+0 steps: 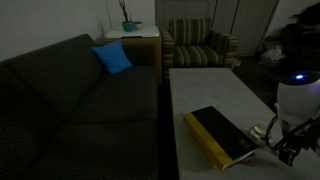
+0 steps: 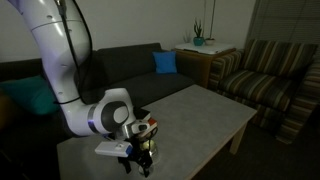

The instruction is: Remove the silver lid from the silver tin

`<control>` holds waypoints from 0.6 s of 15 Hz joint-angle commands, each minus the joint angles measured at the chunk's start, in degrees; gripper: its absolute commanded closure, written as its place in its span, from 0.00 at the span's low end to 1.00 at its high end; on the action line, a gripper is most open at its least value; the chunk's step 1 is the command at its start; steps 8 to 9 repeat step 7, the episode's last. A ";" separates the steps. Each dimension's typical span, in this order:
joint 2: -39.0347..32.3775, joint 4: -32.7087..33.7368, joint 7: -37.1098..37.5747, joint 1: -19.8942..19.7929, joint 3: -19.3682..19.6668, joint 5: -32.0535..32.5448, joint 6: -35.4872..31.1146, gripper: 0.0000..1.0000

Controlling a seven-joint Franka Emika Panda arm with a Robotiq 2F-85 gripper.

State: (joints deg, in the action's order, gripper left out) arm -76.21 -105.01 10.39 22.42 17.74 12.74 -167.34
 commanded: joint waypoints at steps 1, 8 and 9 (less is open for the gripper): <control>3.44 -7.36 4.46 6.53 3.30 -1.47 -1.61 0.00; 5.14 -10.64 7.76 11.84 5.67 -3.01 0.39 0.00; 5.14 -10.64 7.76 11.84 5.67 -3.01 0.39 0.00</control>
